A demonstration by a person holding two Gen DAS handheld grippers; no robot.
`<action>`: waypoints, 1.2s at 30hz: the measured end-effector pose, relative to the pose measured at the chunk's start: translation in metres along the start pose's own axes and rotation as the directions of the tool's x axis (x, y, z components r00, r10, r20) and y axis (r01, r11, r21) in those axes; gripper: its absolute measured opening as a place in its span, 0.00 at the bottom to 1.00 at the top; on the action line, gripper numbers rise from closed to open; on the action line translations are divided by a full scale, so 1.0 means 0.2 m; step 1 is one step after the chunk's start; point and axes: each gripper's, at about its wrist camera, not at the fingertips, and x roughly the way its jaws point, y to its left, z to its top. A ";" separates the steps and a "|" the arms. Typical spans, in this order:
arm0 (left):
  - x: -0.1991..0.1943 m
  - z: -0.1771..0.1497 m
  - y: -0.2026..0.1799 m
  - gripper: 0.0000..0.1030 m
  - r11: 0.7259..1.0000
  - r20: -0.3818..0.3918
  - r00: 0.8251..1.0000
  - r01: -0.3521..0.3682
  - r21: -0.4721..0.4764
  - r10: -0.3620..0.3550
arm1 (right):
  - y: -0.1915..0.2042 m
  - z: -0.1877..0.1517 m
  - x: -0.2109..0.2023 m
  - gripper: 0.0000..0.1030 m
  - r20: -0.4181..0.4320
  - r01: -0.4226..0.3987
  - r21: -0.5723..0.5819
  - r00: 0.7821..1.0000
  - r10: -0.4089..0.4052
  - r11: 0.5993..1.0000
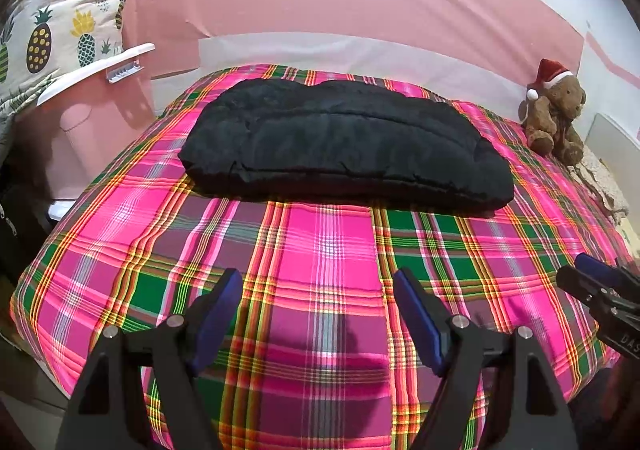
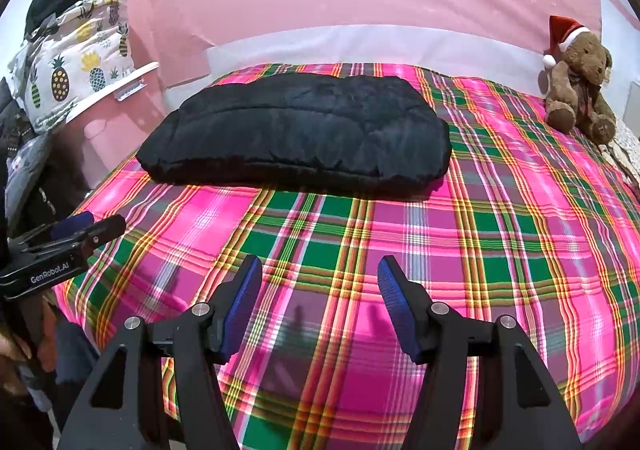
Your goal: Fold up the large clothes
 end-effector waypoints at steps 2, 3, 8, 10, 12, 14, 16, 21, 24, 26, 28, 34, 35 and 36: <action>-0.01 0.00 0.00 0.77 1.000 0.002 1.000 0.003 -0.002 -0.003 | 0.00 0.00 0.00 0.59 0.001 0.001 -0.001 1.000 -0.001 1.000; -0.01 0.00 0.00 0.77 1.000 0.003 1.000 0.004 -0.003 -0.004 | 0.00 0.00 0.00 0.59 0.001 0.000 0.000 1.000 0.000 1.000; -0.02 0.00 0.01 0.77 1.000 0.007 1.000 0.002 -0.004 -0.002 | 0.01 0.00 0.00 0.59 0.000 -0.001 -0.003 1.000 0.001 1.000; -0.02 -0.01 0.01 0.77 1.000 0.009 1.000 0.006 -0.006 -0.006 | 0.01 -0.01 0.00 0.59 -0.001 -0.001 -0.004 1.000 0.001 1.000; -0.03 -0.01 0.01 0.77 1.000 0.012 1.000 0.014 -0.010 -0.014 | 0.02 -0.01 -0.01 0.59 0.000 0.002 -0.007 1.000 -0.002 1.000; -0.04 -0.01 0.01 0.77 1.000 0.013 1.000 0.011 -0.009 -0.011 | 0.02 -0.01 -0.01 0.59 0.000 0.002 -0.007 1.000 -0.002 1.000; -0.05 -0.02 0.00 0.77 1.000 0.018 1.000 0.008 -0.007 -0.008 | 0.02 -0.01 -0.01 0.59 -0.001 0.003 -0.007 1.000 -0.003 1.000; -0.06 -0.02 -0.01 0.77 1.000 0.022 1.000 0.002 -0.005 -0.002 | 0.02 -0.01 -0.02 0.59 -0.001 0.002 -0.008 1.000 -0.002 1.000; -0.06 -0.03 -0.01 0.77 1.000 0.022 1.000 0.005 -0.010 -0.004 | 0.02 -0.01 -0.02 0.59 -0.004 0.002 -0.012 1.000 -0.002 1.000; -0.06 -0.03 -0.01 0.77 1.000 0.022 1.000 0.004 -0.010 -0.003 | 0.03 -0.01 -0.02 0.59 -0.006 0.001 -0.014 1.000 -0.002 1.000; -0.06 -0.03 -0.01 0.77 1.000 0.024 1.000 0.008 -0.014 -0.008 | 0.03 -0.01 -0.02 0.59 -0.009 0.002 -0.016 1.000 -0.002 1.000; -0.06 -0.04 0.00 0.77 0.999 0.017 1.000 0.026 -0.039 -0.025 | 0.04 -0.01 -0.02 0.59 -0.011 0.003 -0.017 1.000 -0.004 1.000; -0.06 -0.04 0.00 0.77 0.999 0.018 1.000 0.026 -0.042 -0.025 | 0.04 -0.01 -0.02 0.59 -0.011 0.005 -0.017 1.000 -0.005 1.000; -0.07 -0.04 0.00 0.77 0.999 0.021 0.999 0.025 -0.043 -0.024 | 0.04 -0.01 -0.02 0.59 -0.011 0.005 -0.017 1.000 -0.005 1.000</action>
